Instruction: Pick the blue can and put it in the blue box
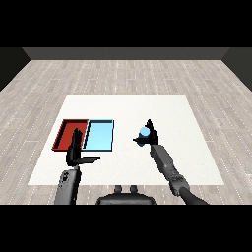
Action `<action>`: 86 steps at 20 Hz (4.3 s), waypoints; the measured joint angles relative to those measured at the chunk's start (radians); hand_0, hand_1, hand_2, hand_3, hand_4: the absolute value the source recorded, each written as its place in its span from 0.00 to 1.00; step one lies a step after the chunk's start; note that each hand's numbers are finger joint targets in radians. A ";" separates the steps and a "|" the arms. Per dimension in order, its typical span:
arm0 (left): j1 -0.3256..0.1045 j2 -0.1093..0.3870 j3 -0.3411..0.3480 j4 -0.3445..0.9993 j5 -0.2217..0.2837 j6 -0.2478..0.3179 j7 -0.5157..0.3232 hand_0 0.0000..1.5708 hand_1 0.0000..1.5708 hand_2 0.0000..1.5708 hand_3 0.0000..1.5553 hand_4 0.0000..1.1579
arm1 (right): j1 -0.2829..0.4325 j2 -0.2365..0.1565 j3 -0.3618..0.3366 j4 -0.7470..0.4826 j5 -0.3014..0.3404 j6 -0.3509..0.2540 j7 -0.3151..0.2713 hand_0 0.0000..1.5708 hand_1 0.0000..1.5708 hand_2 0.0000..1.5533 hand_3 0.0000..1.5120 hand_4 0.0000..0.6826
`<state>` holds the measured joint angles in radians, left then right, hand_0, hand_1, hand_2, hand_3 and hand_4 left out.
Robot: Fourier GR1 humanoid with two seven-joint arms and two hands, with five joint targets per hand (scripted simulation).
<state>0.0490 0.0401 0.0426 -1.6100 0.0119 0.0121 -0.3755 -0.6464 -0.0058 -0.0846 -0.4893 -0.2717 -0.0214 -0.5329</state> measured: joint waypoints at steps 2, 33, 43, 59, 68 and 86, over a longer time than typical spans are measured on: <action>-0.008 0.011 0.015 0.016 0.010 -0.012 -0.010 0.00 0.00 0.00 0.00 0.00 | -0.015 0.001 -0.006 0.014 -0.001 -0.031 -0.006 0.68 0.68 0.79 0.78 0.00; -0.062 -0.034 -0.090 0.075 -0.029 -0.008 0.004 0.00 0.00 0.00 0.00 0.00 | -0.020 0.005 0.221 -0.288 0.044 -0.287 0.087 0.92 0.92 0.95 0.89 0.81; -0.156 -0.039 -0.173 0.116 0.007 0.049 0.050 0.00 0.00 0.00 0.00 0.00 | 0.154 -0.051 0.270 -0.585 0.087 -0.244 0.192 0.92 0.92 0.94 0.89 0.82; -0.257 -0.040 -0.343 0.186 0.089 0.155 0.065 0.00 0.00 0.00 0.00 0.00 | 0.232 -0.014 0.265 -0.764 0.175 -0.193 0.257 0.92 0.92 0.94 0.92 0.82; -0.320 -0.040 -0.422 0.310 0.135 0.223 0.035 0.00 0.00 0.00 0.00 0.00 | 0.190 0.003 0.292 -0.775 0.158 -0.201 0.292 0.91 0.91 0.94 0.90 0.82; -0.447 -0.040 -0.579 0.479 0.328 0.352 -0.013 0.00 0.00 0.00 0.00 0.00 | 0.154 0.006 0.383 -0.736 0.088 -0.223 0.253 0.91 0.91 0.94 0.91 0.82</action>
<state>-0.3977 0.0000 -0.5366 -1.1314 0.3396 0.3637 -0.3885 -0.4924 -0.0001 0.2986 -1.2257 -0.1841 -0.2443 -0.2803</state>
